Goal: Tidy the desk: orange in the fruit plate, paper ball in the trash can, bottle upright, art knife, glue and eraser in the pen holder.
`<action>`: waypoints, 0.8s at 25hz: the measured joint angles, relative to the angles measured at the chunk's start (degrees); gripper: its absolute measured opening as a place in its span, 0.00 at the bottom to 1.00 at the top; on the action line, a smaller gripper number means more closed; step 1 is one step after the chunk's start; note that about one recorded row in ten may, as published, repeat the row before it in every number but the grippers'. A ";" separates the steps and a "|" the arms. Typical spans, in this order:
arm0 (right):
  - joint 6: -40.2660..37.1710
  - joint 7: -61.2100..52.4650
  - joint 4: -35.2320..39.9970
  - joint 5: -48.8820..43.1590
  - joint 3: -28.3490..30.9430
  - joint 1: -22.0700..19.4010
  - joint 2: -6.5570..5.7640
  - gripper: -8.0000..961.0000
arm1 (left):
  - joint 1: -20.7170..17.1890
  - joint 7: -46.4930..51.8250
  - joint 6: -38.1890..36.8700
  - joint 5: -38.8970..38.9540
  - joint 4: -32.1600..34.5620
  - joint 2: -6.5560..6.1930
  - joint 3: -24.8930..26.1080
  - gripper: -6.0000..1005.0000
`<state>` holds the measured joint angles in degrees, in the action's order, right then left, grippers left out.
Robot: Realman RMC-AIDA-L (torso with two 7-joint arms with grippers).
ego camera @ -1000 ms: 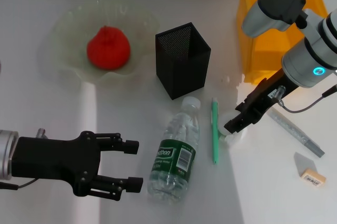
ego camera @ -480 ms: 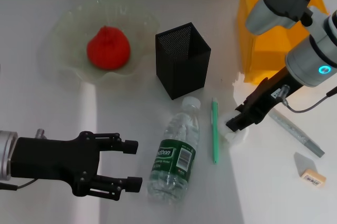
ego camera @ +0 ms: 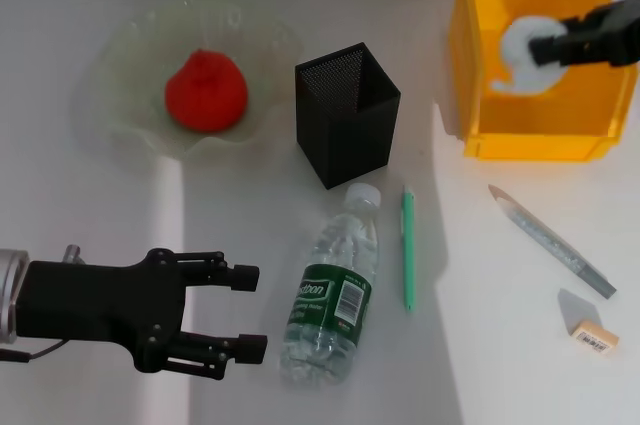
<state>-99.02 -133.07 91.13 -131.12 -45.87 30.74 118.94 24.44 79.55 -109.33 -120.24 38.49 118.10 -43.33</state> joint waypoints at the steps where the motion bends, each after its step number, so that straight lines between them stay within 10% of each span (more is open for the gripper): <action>1: 0.00 0.00 0.00 0.00 0.00 0.00 0.00 0.43 | 0.00 0.00 0.00 0.00 0.00 0.00 0.00 0.83; 15: 17.07 1.70 -9.17 1.17 2.56 -2.08 -0.08 0.45 | 0.15 0.68 -0.26 0.00 0.00 -0.05 0.00 0.83; 20: 16.53 1.72 -9.13 1.27 2.53 -2.16 -0.05 0.68 | 0.19 0.70 -0.32 0.00 0.00 -0.06 0.00 0.82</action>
<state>-82.49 -131.35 81.99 -129.85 -43.33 28.58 118.88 24.64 80.24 -109.65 -120.24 38.49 118.04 -43.33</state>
